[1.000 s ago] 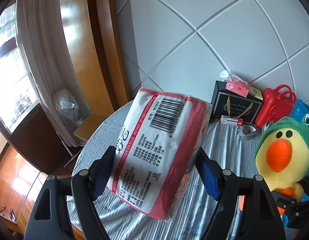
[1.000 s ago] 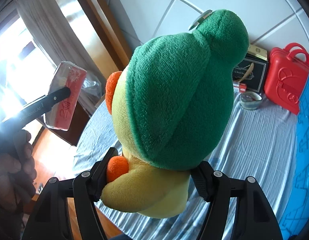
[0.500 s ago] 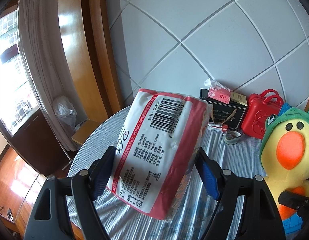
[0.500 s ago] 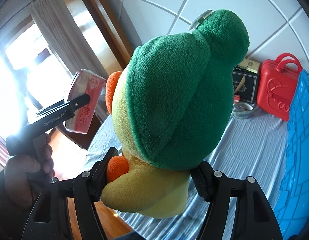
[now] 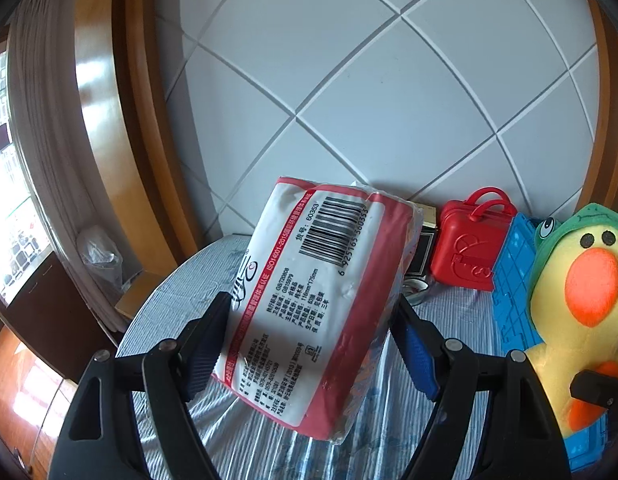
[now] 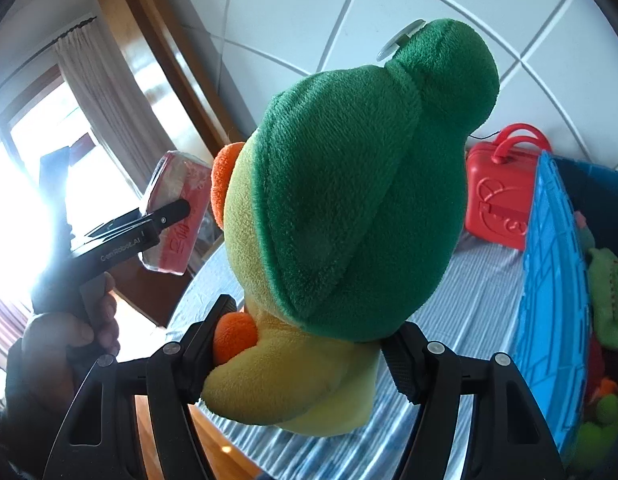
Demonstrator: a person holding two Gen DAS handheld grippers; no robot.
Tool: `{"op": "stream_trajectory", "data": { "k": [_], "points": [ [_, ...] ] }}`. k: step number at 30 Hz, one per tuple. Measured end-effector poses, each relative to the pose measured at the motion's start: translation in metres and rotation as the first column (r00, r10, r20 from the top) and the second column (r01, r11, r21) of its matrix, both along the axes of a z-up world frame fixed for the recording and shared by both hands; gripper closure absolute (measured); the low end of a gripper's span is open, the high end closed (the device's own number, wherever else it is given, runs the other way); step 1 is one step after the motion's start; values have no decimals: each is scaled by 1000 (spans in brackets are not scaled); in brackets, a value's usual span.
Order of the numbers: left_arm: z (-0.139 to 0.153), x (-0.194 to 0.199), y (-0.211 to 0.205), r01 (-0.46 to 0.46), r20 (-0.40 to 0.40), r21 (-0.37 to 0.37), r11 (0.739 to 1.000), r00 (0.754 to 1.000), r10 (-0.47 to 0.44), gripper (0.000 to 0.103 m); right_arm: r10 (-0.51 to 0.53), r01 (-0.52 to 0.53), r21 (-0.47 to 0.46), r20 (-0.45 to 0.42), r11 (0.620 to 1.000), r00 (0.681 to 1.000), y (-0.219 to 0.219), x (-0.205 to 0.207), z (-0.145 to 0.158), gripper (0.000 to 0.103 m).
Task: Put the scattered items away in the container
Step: 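Carry the duck plush with the right gripper while the left carries the tissue pack to the crate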
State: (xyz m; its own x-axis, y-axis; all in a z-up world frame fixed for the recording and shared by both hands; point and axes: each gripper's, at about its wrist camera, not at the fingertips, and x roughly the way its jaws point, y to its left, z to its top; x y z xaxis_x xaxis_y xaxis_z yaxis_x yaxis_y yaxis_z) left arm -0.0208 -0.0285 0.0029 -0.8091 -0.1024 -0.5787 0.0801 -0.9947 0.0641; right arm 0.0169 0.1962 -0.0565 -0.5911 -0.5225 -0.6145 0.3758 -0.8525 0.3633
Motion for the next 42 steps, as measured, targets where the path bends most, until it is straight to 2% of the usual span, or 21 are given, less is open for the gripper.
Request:
{"op": "stream_trajectory", "data": {
  "k": [8,19,24,29,35,42],
  "points": [
    [30,-22,82,145,-44,-38,989,988,-146,25,-88,87,-22,-19,996,996,63,7,13,34],
    [46,-42,195,345,-47,-40,938,937,-346,25,-253,252,-30,-52,967,966,159,12,23,34],
    [47,-49,243,416,-37,-41,908,908,-418,25,-339,338,-29,-47,941,939,211,20,25,34],
    [43,-55,299,495,-10,-53,867,868,-496,25,-432,431,-37,-34,902,901,257,36,25,34],
    [26,-67,365,571,46,-68,818,821,-569,25,-511,511,-23,-34,859,859,314,46,21,34],
    [6,-77,421,627,102,-62,777,778,-620,25,-581,581,4,-25,814,814,368,46,15,34]
  ]
}}
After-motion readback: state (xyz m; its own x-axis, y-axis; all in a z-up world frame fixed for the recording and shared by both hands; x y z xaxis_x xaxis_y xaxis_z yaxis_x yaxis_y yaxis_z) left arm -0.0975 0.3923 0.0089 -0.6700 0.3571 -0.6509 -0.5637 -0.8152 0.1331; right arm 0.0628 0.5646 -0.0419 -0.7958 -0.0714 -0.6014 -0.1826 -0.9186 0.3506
